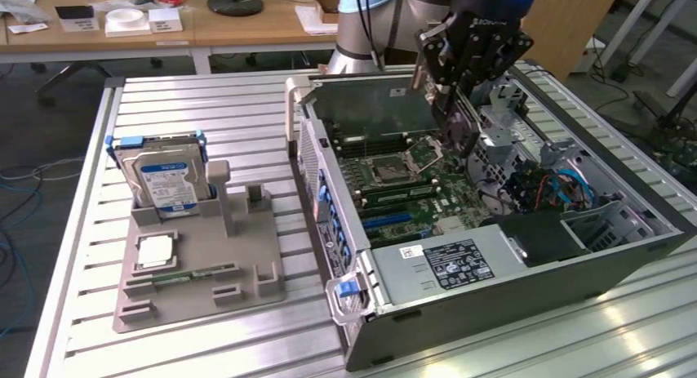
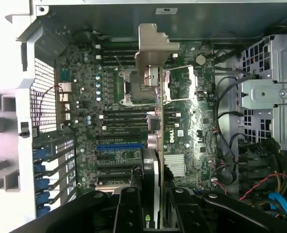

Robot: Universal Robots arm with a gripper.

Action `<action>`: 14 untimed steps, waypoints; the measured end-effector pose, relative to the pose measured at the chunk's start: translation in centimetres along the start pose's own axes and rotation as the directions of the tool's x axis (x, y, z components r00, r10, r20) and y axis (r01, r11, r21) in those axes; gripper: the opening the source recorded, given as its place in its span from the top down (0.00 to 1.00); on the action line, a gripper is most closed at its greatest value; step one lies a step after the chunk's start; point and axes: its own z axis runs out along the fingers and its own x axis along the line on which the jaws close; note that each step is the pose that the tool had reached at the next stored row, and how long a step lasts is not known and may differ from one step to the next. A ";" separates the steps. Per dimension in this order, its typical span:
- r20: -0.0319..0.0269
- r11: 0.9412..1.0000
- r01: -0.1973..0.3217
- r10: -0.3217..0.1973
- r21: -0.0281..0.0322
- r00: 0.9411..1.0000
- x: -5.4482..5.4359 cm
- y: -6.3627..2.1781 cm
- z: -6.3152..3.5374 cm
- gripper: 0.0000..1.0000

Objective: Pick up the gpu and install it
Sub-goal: 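Pick up the gpu and move the gpu toward the slot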

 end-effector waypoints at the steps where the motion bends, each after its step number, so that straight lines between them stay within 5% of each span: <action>1: 0.000 1.000 0.000 0.000 0.000 1.000 -0.4 0.02 0.01 0.73; 14: 0.000 1.000 0.000 0.000 0.000 1.000 -6.3 0.32 0.26 0.73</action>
